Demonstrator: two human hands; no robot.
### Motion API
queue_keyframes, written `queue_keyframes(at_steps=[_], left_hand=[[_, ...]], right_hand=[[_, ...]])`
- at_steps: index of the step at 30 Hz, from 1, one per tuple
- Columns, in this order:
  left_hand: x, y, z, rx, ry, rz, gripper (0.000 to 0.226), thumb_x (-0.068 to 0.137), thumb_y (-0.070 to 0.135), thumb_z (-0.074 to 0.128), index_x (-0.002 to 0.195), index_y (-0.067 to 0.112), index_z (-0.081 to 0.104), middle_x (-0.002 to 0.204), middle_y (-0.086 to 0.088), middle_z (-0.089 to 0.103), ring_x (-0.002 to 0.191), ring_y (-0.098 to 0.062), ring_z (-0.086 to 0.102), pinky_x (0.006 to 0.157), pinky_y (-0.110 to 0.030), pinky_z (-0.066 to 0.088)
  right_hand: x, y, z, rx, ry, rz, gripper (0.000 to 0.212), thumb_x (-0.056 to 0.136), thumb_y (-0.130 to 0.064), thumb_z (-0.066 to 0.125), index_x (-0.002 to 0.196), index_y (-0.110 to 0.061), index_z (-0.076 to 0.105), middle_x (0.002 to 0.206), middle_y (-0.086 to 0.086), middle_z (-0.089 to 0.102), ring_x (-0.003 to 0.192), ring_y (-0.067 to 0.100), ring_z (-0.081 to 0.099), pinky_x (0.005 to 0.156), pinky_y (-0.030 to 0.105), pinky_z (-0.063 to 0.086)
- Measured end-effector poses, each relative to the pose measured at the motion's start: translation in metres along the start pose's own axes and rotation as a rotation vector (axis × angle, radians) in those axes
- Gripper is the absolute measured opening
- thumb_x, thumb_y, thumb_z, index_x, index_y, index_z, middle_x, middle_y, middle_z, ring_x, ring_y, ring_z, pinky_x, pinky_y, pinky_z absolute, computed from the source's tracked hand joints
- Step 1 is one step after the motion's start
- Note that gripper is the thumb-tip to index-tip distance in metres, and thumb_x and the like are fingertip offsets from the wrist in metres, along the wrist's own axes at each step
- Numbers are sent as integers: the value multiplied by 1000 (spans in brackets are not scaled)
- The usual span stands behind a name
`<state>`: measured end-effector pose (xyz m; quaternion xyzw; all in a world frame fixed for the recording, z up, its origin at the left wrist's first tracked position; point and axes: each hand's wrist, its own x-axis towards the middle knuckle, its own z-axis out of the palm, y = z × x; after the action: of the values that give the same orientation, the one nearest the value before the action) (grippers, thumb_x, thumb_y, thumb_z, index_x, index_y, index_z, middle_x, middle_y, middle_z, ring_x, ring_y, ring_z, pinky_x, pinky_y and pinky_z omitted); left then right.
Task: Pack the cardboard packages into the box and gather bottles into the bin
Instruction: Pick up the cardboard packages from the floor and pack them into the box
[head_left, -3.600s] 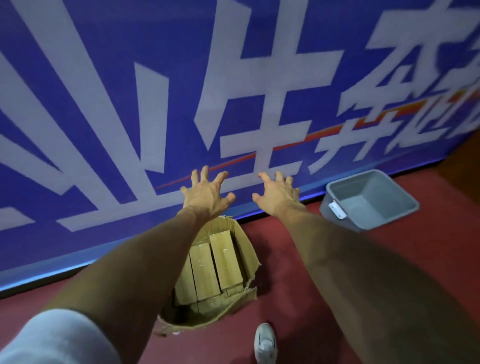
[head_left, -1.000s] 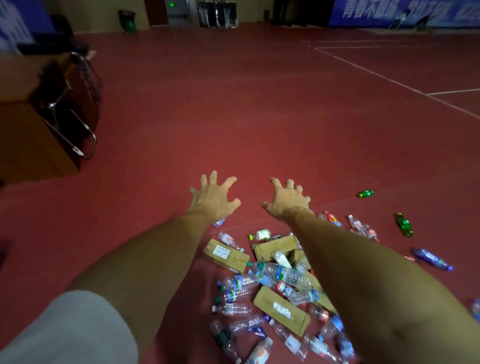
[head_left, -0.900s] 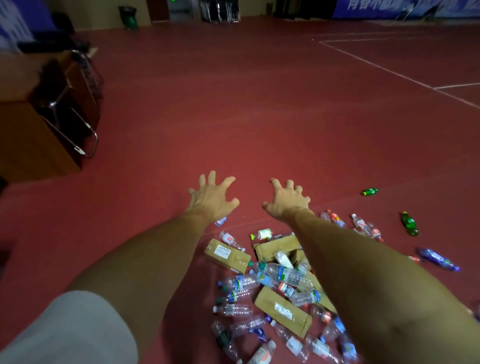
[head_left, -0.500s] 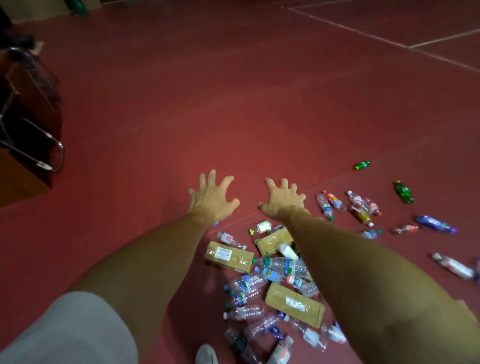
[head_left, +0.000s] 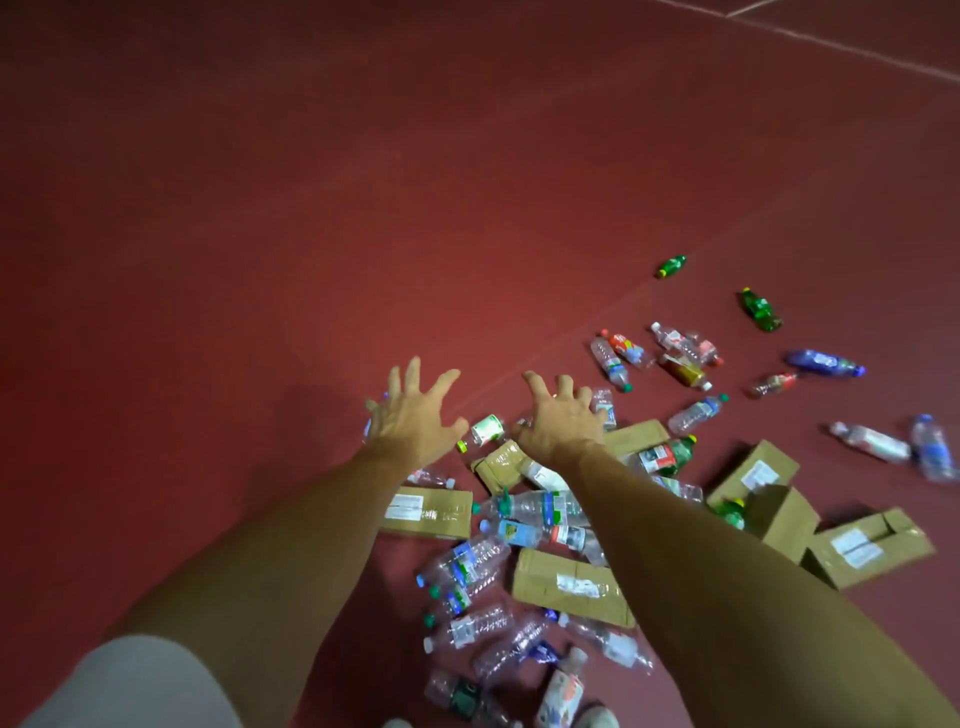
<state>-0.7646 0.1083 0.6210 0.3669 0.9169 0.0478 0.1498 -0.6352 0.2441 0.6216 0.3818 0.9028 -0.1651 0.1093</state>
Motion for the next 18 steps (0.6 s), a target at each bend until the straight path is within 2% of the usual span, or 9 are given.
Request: queue_keyframes(at_steps=[3,7,10,15,18], left_hand=[[12,7,64,-23,-18,9,71,91,53,55,153,45,21,166,-8,0,152,-33,1,113,-64,19],[17,13,149,1,-98,48,72,91,51,55,153,46,18,166,-6,-1,152,-32,1,113,-59,27],[30,13,203,-10,-120,87,73,92,50,53,154,47,15,166,-5,-3,152,-32,-2,112,-57,30],[62,5,302,-3,-99,116,72,91,54,52,152,51,14,166,-2,-6,152,-31,-4,115,-66,17],[86,-8,372,2,-61,134,72,91,54,51,153,49,14,166,-4,-5,152,-32,-3,115,-68,17]], right_hand=[[14,29,54,-7,-25,45,81,91,-50,59,156,-36,12,154,12,25,139,39,27,106,57,38],[18,64,127,-10,-90,96,83,92,-54,58,157,-34,10,158,14,19,142,41,22,110,59,31],[27,90,179,-4,-106,108,82,94,-50,57,158,-34,8,157,14,19,143,41,19,108,57,33],[64,126,275,-40,-65,83,83,92,-54,57,157,-36,8,157,12,19,144,44,15,108,62,31],[92,140,340,-69,-76,51,89,90,-57,60,157,-36,6,159,11,16,142,41,19,109,60,31]])
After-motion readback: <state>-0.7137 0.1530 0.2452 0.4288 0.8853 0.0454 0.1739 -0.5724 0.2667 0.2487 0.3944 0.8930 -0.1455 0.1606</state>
